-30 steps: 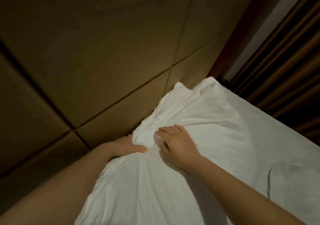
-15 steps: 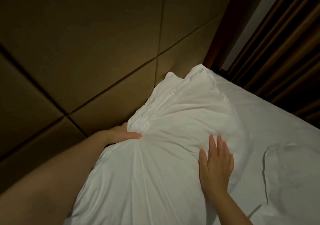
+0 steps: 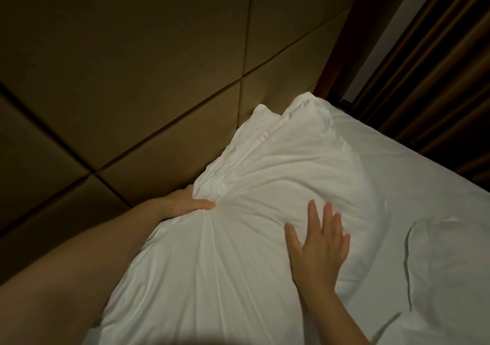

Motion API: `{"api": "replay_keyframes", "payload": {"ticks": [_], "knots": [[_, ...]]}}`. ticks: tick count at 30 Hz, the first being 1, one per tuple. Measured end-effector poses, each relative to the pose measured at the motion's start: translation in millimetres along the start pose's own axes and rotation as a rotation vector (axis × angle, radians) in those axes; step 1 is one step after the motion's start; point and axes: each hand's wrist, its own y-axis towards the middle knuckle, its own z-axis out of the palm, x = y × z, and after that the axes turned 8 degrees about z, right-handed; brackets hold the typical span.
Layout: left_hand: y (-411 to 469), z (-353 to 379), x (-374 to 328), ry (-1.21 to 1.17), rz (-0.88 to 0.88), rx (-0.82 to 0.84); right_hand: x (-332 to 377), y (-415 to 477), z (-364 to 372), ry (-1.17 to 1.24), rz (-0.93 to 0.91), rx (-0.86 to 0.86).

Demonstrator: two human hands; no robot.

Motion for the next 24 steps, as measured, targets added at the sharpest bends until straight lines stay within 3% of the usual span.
{"api": "replay_keyframes", "payload": {"ticks": [8, 15, 17, 20, 22, 24], "knots": [[10.3, -0.3, -5.4, 0.038, -0.013, 0.056, -0.5, 13.6, 14.2, -0.008, -0.028, 0.103], [-9.3, 9.3, -34.0, 0.102, -0.126, 0.021, -40.6, -16.7, 12.2, 0.255, -0.081, 0.096], [-12.9, 12.1, -39.0, 0.155, -0.167, 0.006, -59.9, -37.3, 13.6, 0.338, 0.124, 0.075], [-19.7, 16.2, -42.7, 0.173, -0.151, -0.047, -84.3, -50.6, 17.7, 0.668, 0.639, 0.18], [-22.5, 19.6, -44.3, 0.15, -0.131, -0.078, -100.3, -43.9, 25.2, 0.895, 0.771, 0.321], [-26.1, 23.9, -48.8, 0.129, -0.127, -0.09, -123.1, -37.8, 36.4, 1.099, 0.784, 0.4]]}}
